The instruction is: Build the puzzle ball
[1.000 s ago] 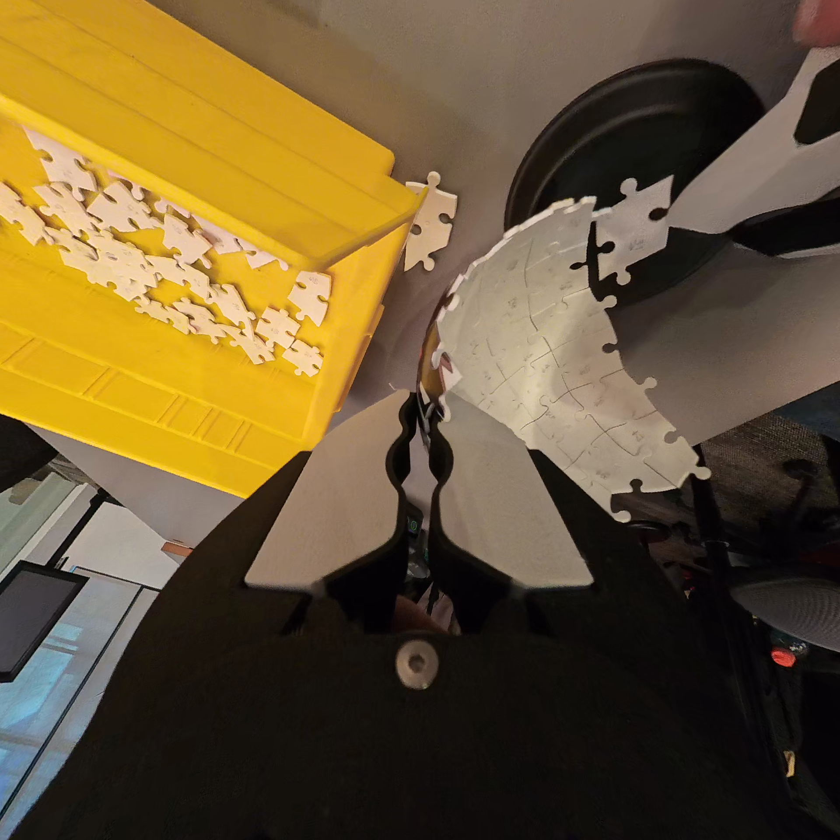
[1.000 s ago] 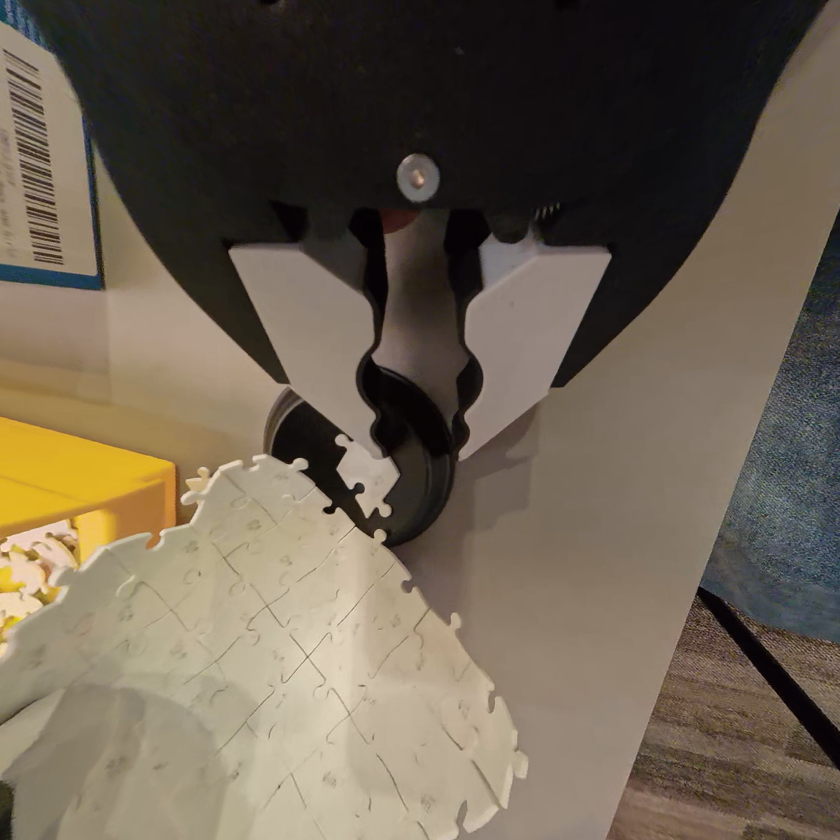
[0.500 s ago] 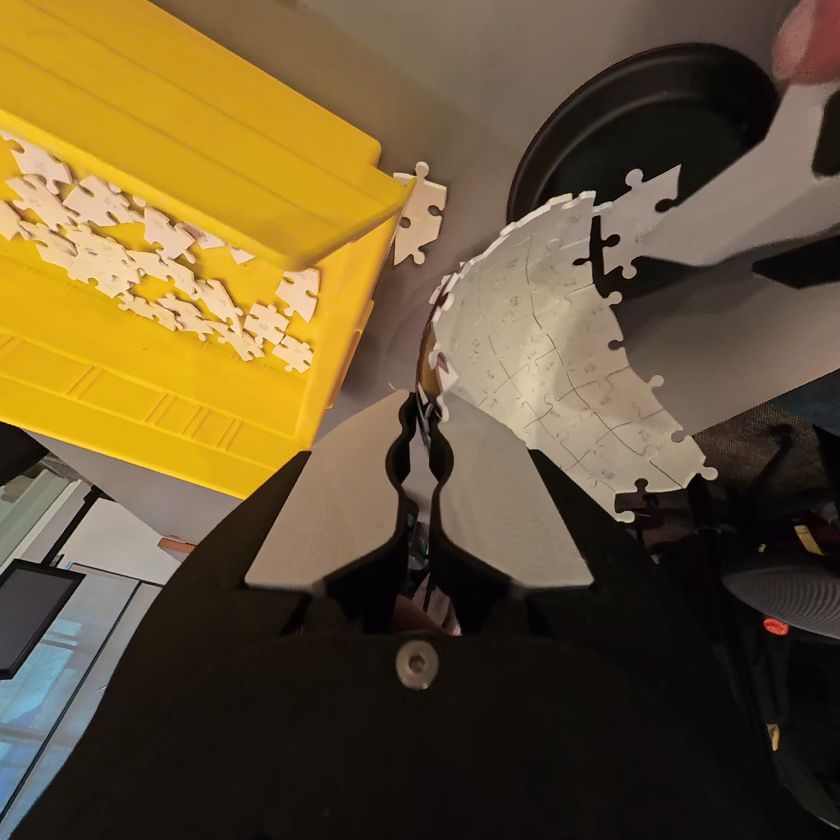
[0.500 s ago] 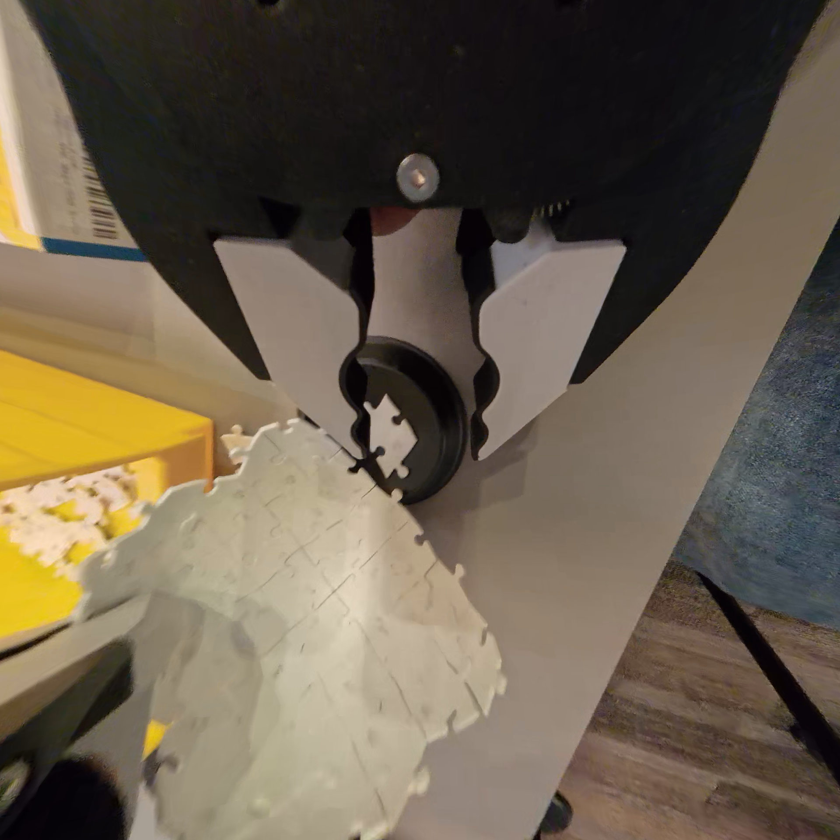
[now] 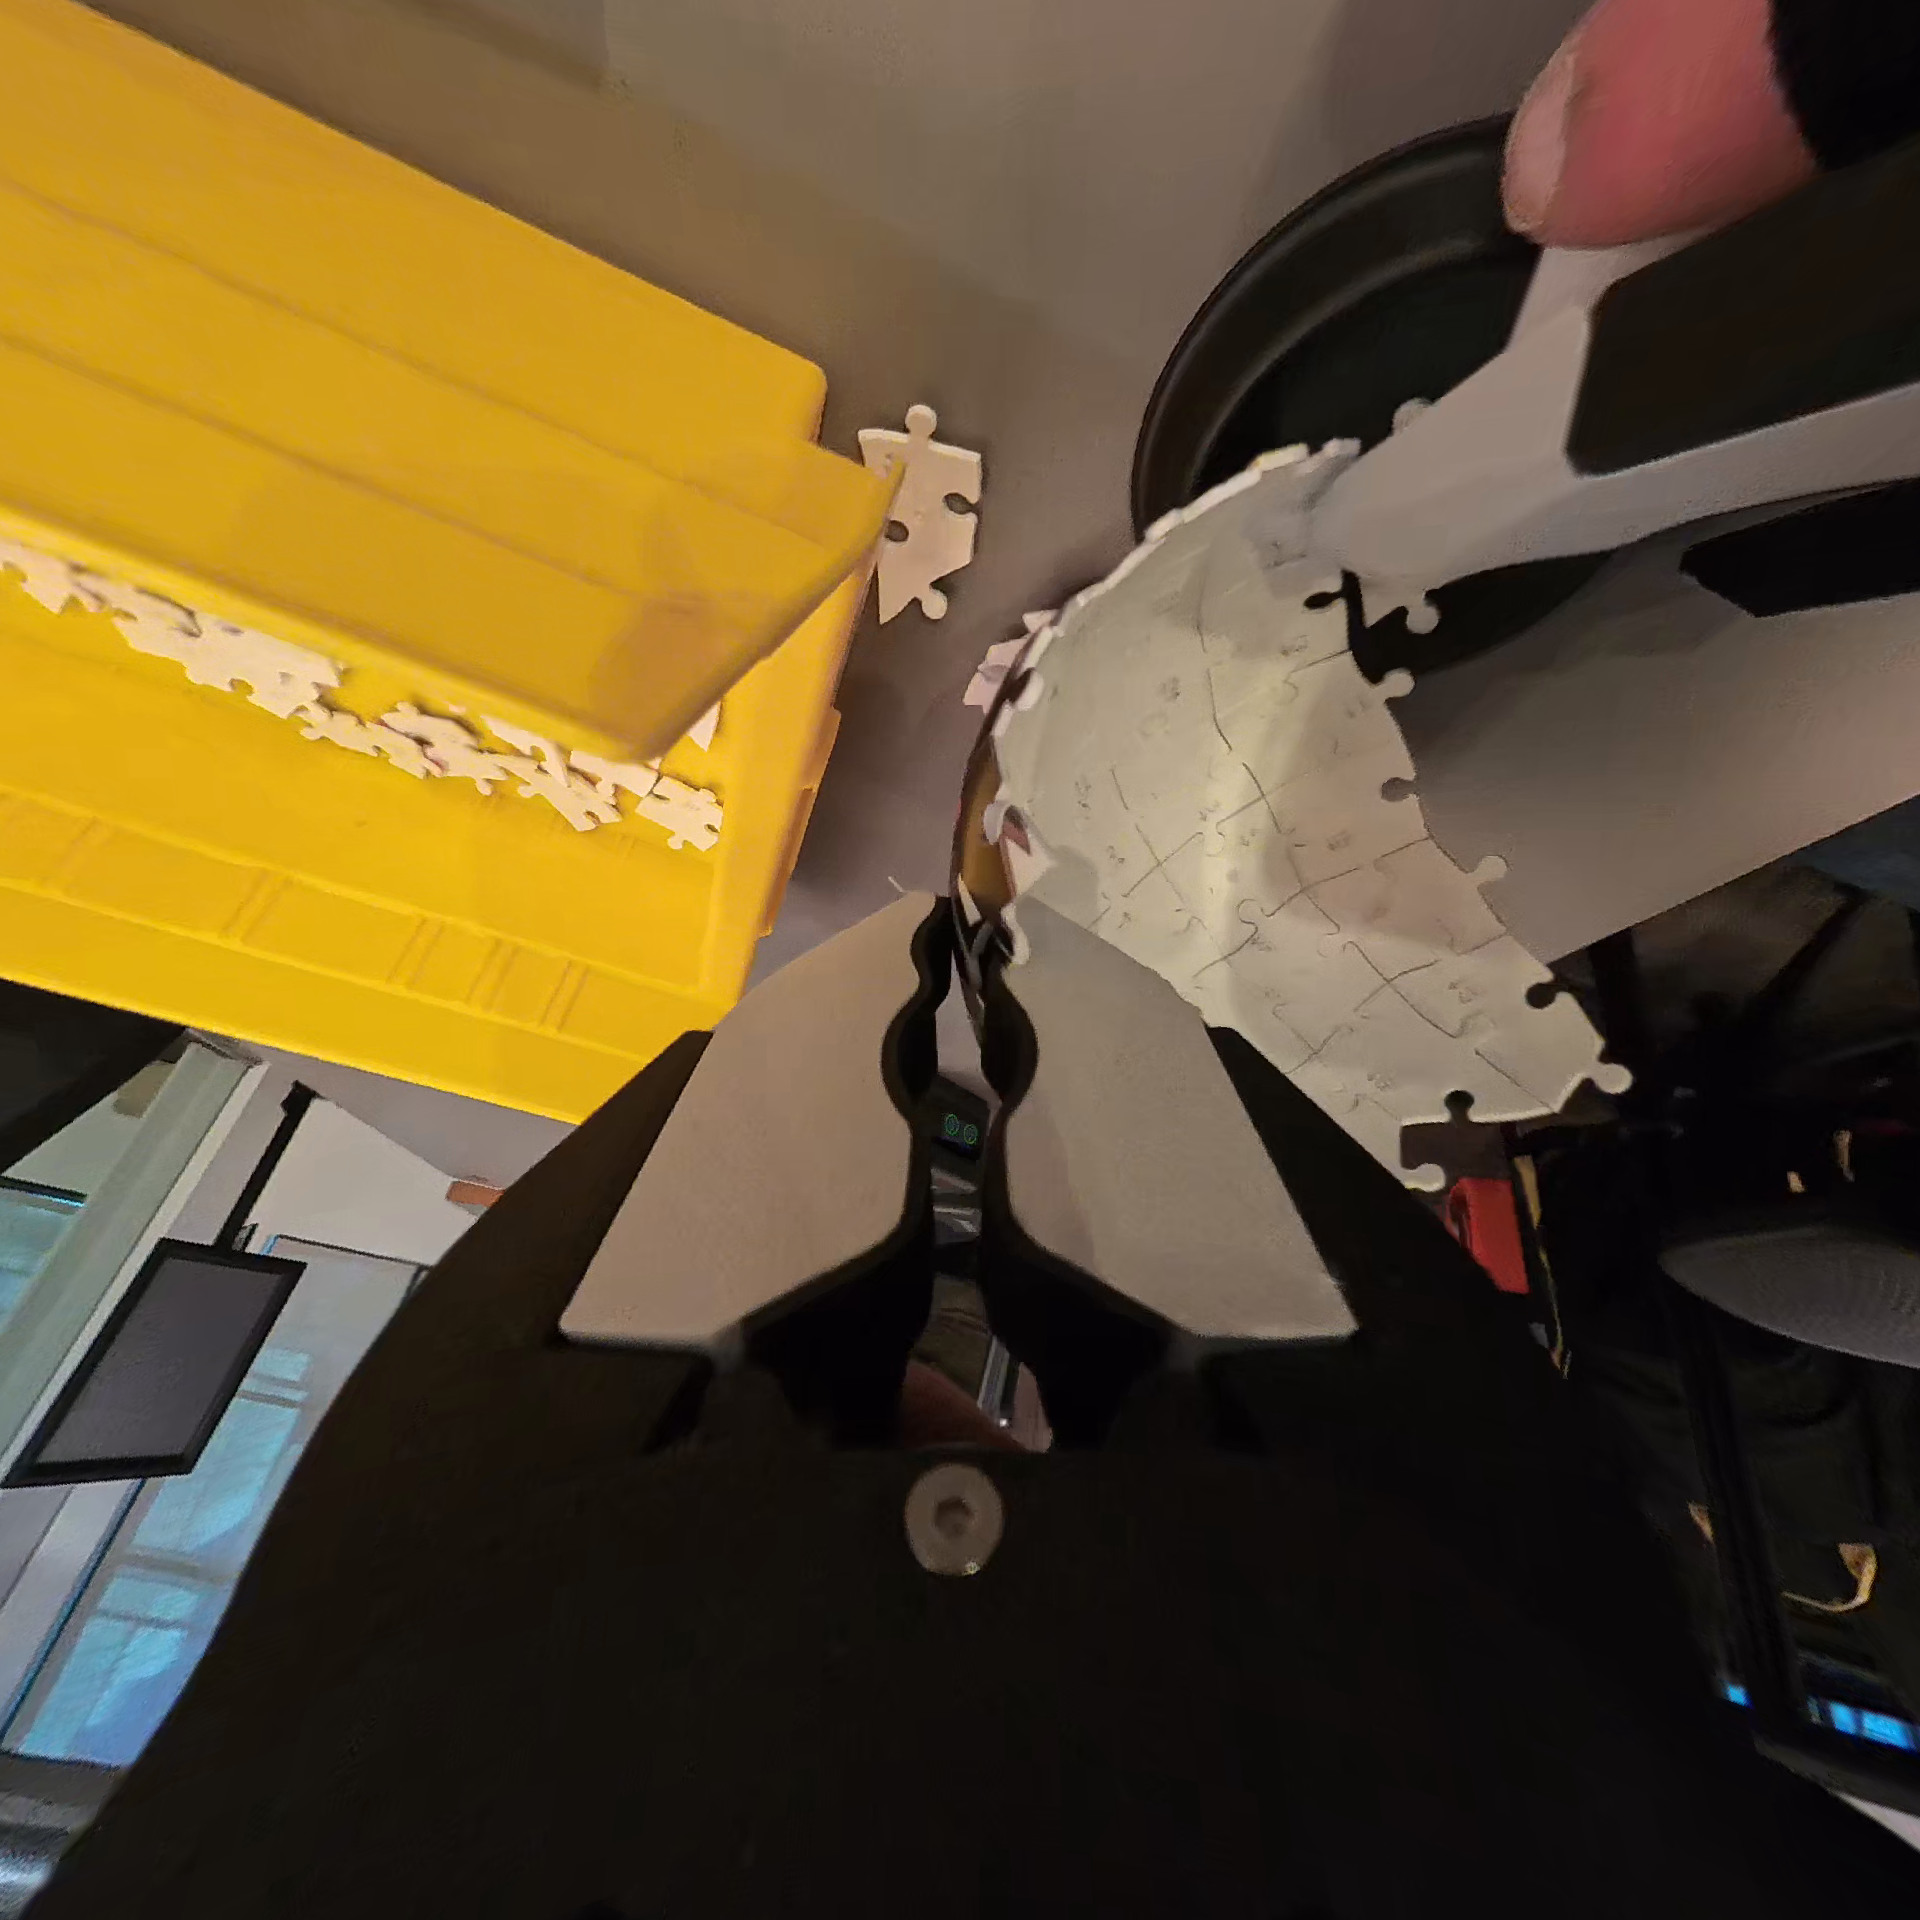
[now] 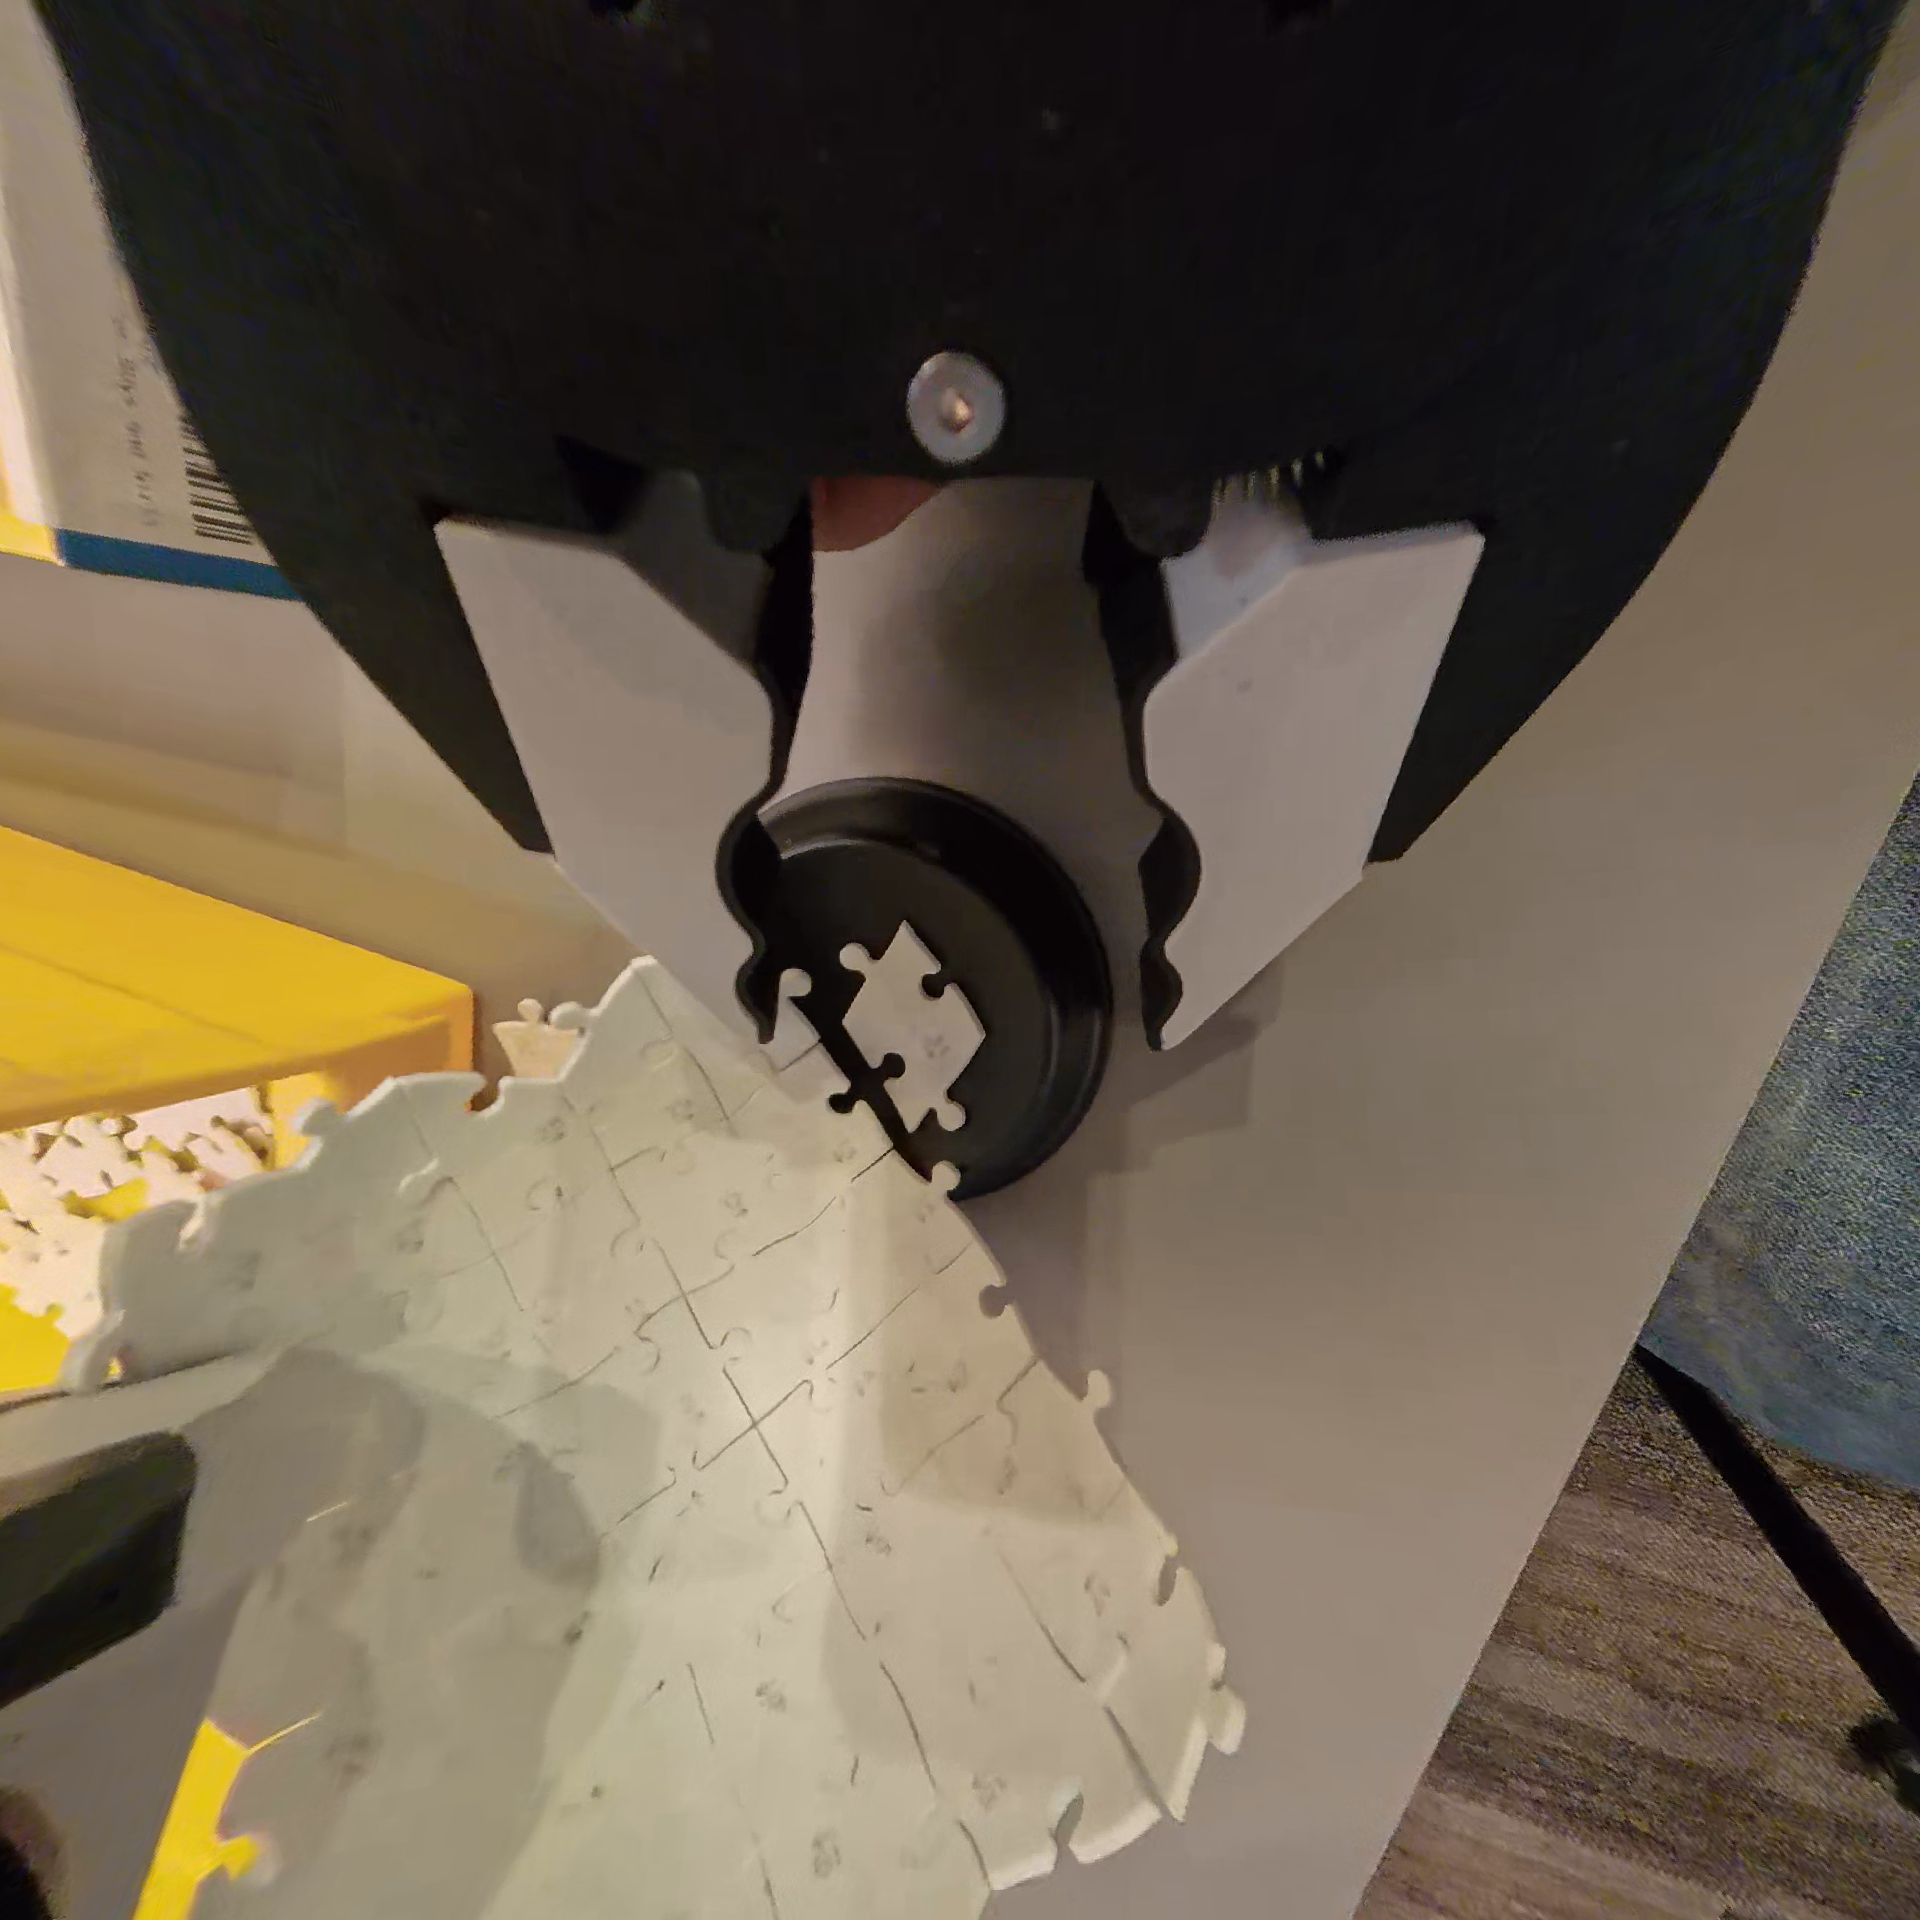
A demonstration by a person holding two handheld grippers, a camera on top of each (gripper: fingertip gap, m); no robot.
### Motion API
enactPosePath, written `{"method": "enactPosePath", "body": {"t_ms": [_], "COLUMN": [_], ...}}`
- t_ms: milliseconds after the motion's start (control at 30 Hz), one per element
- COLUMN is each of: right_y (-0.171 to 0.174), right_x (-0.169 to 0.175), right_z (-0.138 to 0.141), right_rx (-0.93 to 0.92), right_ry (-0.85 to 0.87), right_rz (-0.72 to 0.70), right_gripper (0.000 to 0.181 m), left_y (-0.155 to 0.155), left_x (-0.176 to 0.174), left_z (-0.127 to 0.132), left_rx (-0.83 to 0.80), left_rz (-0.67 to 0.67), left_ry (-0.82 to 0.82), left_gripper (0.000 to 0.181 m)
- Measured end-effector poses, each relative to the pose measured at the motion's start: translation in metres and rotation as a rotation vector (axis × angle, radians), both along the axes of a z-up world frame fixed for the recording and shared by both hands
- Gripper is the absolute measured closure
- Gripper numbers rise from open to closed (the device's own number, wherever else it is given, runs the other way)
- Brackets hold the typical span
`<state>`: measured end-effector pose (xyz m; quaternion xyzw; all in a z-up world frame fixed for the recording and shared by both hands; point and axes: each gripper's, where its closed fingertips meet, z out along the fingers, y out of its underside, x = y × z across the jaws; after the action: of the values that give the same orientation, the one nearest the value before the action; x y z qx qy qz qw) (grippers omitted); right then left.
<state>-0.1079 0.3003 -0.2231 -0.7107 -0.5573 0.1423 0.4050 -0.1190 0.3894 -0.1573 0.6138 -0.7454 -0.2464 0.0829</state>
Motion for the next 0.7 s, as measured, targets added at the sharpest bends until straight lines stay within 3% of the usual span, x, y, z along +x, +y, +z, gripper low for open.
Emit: {"method": "enactPosePath", "body": {"t_ms": [333, 700], "right_y": [-0.001, -0.001], "right_x": [0.001, 0.001], "right_z": [-0.005, -0.006], "right_rx": [-0.084, -0.162], "right_ry": [0.015, 0.039], "right_rz": [0.003, 0.003], "right_gripper": [0.121, 0.121], "left_y": [-0.004, -0.003], "left_x": [0.006, 0.020], "left_z": [-0.003, 0.021], "left_rx": [0.004, 0.050], "left_rz": [-0.003, 0.110], "left_ry": [0.008, -0.283], "left_gripper": [0.170, 0.133]}}
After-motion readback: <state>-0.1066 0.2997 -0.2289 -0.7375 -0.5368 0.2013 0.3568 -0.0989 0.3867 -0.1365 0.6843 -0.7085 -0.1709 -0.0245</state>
